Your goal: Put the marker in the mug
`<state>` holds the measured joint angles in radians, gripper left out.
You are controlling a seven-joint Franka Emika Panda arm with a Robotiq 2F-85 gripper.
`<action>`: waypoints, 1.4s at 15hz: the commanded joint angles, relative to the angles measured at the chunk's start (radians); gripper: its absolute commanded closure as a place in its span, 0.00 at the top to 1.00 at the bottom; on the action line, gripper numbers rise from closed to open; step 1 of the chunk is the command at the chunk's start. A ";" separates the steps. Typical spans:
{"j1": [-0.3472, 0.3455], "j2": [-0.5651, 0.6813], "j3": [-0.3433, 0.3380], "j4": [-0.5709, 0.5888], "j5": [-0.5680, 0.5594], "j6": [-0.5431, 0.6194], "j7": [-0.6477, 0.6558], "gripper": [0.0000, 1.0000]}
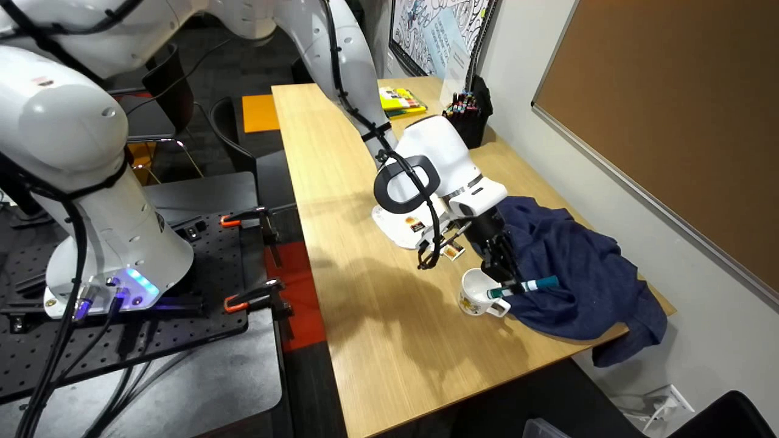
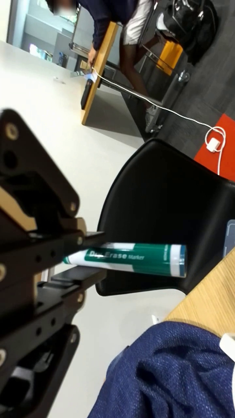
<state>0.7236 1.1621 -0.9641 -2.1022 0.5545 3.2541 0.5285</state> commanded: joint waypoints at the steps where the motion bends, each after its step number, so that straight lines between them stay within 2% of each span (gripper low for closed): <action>1: 0.086 0.174 -0.086 0.027 0.086 -0.021 0.090 0.05; 9: 0.169 0.390 -0.143 0.055 0.213 -0.030 0.189 0.05; 10: 0.154 0.312 -0.131 -0.004 0.147 0.041 0.207 0.05; 11: 0.149 0.324 -0.116 0.018 0.211 0.058 0.164 0.05; 14: 0.138 0.321 -0.084 0.047 0.253 0.126 0.164 0.05; 18: 0.102 0.250 0.021 0.094 0.282 0.242 0.110 0.05; 19: 0.105 0.252 0.031 0.092 0.231 0.257 0.169 0.05; 20: 0.136 0.286 0.011 0.121 0.228 0.207 0.200 0.05; 21: 0.132 0.284 0.022 0.122 0.228 0.209 0.193 0.05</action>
<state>0.8599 1.4613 -0.9533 -2.0075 0.8065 3.4632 0.6990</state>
